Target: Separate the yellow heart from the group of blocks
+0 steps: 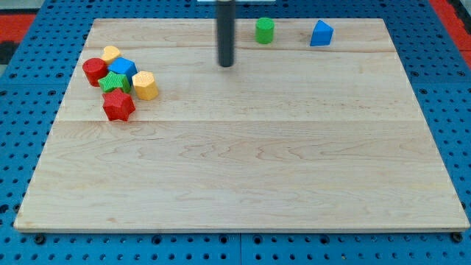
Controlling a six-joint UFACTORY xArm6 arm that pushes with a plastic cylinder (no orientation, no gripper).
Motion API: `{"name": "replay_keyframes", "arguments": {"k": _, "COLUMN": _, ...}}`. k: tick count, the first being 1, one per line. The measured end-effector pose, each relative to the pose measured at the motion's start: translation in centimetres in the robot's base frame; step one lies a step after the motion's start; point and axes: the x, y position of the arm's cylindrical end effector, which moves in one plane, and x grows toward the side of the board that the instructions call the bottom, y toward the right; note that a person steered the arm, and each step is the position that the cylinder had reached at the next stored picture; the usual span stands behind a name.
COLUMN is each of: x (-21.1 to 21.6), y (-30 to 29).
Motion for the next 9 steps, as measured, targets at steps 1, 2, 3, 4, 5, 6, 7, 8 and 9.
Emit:
{"name": "replay_keyframes", "arguments": {"k": 1, "x": -2.7, "y": -4.8}}
{"name": "replay_keyframes", "arguments": {"k": 2, "x": -8.1, "y": -10.4}}
{"name": "replay_keyframes", "arguments": {"k": 3, "x": -8.3, "y": -19.8}}
{"name": "replay_keyframes", "arguments": {"k": 4, "x": -2.6, "y": -19.9}}
{"name": "replay_keyframes", "arguments": {"k": 5, "x": 2.6, "y": -17.9}}
{"name": "replay_keyframes", "arguments": {"k": 6, "x": 0.7, "y": -14.5}}
{"name": "replay_keyframes", "arguments": {"k": 7, "x": -2.8, "y": -13.4}}
{"name": "replay_keyframes", "arguments": {"k": 8, "x": -0.9, "y": -13.8}}
{"name": "replay_keyframes", "arguments": {"k": 9, "x": -1.3, "y": -21.1}}
